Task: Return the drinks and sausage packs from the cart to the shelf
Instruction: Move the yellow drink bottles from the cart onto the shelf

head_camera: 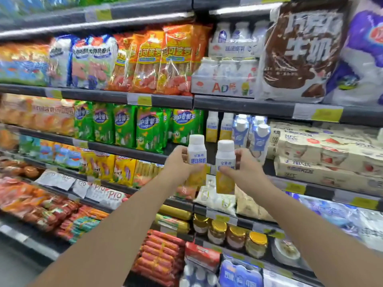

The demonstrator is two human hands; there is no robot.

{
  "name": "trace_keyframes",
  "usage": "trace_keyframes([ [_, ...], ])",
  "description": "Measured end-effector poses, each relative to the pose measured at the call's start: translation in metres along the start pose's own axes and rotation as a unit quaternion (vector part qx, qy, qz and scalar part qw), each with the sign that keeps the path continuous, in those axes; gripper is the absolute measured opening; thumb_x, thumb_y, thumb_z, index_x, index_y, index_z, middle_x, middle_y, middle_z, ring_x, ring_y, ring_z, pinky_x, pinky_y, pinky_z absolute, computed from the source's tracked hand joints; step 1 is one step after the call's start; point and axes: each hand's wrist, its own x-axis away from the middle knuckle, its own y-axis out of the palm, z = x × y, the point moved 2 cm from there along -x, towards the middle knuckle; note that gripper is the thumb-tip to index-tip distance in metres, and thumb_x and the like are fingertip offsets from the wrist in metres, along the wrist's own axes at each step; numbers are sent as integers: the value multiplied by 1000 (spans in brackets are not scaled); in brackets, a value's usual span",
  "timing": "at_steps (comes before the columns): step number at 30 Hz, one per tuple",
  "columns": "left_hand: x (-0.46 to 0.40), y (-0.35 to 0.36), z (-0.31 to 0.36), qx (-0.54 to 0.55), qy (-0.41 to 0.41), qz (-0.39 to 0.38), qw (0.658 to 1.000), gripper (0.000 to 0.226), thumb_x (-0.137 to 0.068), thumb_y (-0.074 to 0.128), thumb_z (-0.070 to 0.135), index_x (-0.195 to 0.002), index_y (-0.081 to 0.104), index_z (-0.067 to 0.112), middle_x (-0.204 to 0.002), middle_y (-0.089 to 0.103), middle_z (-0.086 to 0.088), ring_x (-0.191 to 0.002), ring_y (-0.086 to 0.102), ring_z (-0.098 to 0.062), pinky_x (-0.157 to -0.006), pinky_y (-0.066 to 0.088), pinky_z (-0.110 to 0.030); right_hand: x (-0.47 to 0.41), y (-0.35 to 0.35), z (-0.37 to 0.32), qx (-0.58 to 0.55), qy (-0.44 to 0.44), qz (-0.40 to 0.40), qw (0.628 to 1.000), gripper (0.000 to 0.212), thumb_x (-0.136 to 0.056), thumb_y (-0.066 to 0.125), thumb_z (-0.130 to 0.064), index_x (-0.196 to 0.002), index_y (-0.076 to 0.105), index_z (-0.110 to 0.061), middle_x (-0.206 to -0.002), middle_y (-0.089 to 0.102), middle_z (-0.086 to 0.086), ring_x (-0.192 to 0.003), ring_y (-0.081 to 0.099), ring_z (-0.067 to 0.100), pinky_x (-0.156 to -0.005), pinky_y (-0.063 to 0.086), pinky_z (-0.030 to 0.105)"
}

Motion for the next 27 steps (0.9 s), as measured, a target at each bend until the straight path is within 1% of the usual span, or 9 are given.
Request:
trace_keyframes([
  [3, -28, 0, -4, -1, 16, 12, 1000, 45, -77, 82, 13, -112, 55, 17, -103, 67, -2, -96, 65, -19, -83, 55, -36, -24, 16, 0, 15, -17, 5, 1000, 42, -83, 78, -19, -115, 50, -17, -108, 65, 3, -96, 63, 19, -84, 54, 39],
  [7, -55, -4, -2, -13, 17, 41, 999, 47, -76, 82, 10, -113, 55, 18, -101, 66, -5, -91, 64, -19, -75, 54, -34, -61, 30, -10, 15, -56, 17, 998, 43, -82, 78, -19, -115, 50, -16, -108, 63, 1, -98, 61, 18, -80, 49, 34],
  [10, -76, -6, 0, -26, 13, 64, 998, 50, -75, 82, 9, -116, 55, 16, -102, 67, -5, -95, 66, -23, -76, 57, -38, -88, 38, -14, 20, -63, 28, 997, 40, -83, 77, -17, -109, 46, -20, -107, 60, 1, -97, 58, 17, -78, 43, 29],
  [13, -96, -7, -4, -37, -1, 80, 996, 52, -76, 82, 9, -119, 53, 18, -108, 66, -4, -98, 65, -22, -78, 56, -37, -112, 46, -9, 36, -51, 35, 997, 41, -84, 75, -14, -113, 47, -15, -115, 57, 7, -106, 57, 24, -87, 48, 37],
  [16, -114, -7, -10, -35, -7, 78, 996, 50, -76, 82, 9, -116, 55, 20, -110, 67, -2, -100, 64, -20, -75, 53, -29, -129, 52, -2, 46, -34, 42, 997, 44, -84, 73, -6, -117, 46, -14, -117, 55, 7, -108, 56, 26, -84, 47, 35],
  [18, -126, -6, -13, -42, -7, 70, 997, 47, -77, 82, 9, -115, 57, 20, -105, 68, 3, -96, 63, -17, -71, 49, -25, -139, 57, 1, 49, -19, 44, 998, 44, -84, 72, -5, -117, 45, -16, -116, 56, 7, -107, 57, 27, -85, 50, 40],
  [21, -146, -3, -17, -73, 12, 62, 995, 42, -75, 84, 12, -107, 58, 22, -96, 66, 7, -88, 62, -16, -74, 48, -28, -154, 62, 4, 46, 14, 62, 997, 42, -84, 72, -8, -116, 46, -18, -115, 57, 4, -104, 58, 26, -86, 52, 46],
  [24, -166, 2, -25, -98, 30, 52, 993, 44, -72, 86, 14, -104, 57, 22, -99, 66, 5, -87, 63, -19, -79, 52, -34, -166, 67, 9, 66, 16, 88, 994, 40, -84, 72, -7, -113, 46, -17, -112, 56, 4, -102, 57, 24, -85, 52, 42],
  [27, -180, 5, -31, -104, 63, 46, 991, 48, -72, 86, 17, -112, 59, 17, -107, 69, 0, -96, 65, -21, -87, 54, -43, -175, 71, 9, 63, 16, 107, 992, 39, -85, 70, -3, -115, 47, -12, -109, 57, 5, -96, 54, 16, -78, 48, 31],
])
